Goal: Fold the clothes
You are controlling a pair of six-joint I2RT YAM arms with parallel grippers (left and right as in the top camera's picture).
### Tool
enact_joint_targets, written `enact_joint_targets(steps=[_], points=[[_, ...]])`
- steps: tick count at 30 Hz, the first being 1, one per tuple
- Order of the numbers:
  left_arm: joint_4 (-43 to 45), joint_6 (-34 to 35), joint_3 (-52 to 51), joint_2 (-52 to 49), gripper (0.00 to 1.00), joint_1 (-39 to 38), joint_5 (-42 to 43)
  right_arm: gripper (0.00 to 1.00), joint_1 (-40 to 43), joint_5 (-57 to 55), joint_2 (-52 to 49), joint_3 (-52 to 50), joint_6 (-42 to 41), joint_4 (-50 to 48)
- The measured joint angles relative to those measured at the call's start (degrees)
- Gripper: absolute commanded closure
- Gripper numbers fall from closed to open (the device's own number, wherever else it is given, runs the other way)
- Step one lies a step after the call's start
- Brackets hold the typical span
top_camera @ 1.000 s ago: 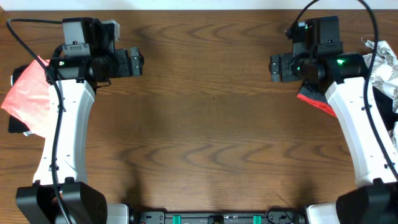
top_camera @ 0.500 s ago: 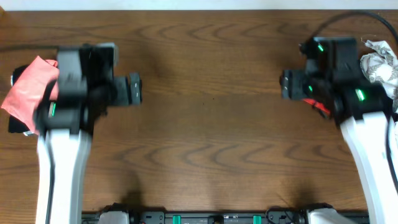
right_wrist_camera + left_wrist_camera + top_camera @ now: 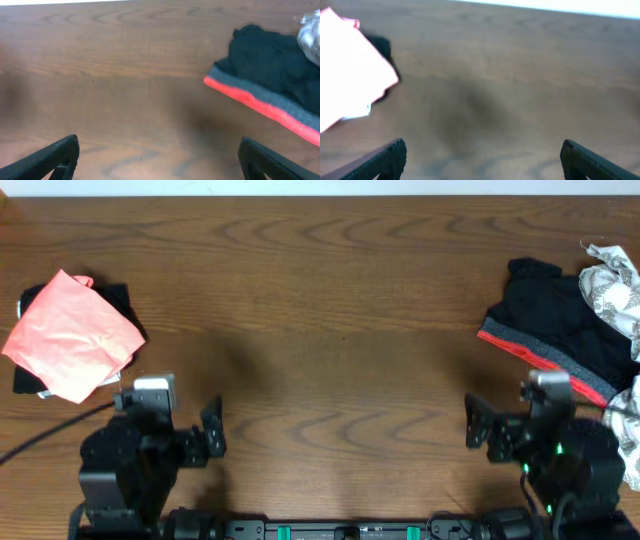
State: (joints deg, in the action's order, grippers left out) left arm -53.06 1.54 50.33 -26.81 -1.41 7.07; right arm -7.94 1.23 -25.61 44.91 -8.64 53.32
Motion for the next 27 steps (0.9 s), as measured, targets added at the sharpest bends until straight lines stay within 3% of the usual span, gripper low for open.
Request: enact_joint_targets(steps=[8, 20, 27], points=[[-8.22, 0.02, -0.11, 1.27, 0.02, 0.0, -0.02, 0.01, 0.0, 0.0, 3.13, -1.05, -0.11, 12.28], [-9.64, 0.02, -0.11, 1.27, 0.02, 0.0, -0.02, 0.01, 0.0, -0.02, 4.46, -1.2, -0.11, 12.39], [-9.75, 0.09, -0.13, 1.27, 0.02, 0.0, -0.02, 0.01, 0.68, -0.02, 17.7, -5.64, 0.11, 8.96]])
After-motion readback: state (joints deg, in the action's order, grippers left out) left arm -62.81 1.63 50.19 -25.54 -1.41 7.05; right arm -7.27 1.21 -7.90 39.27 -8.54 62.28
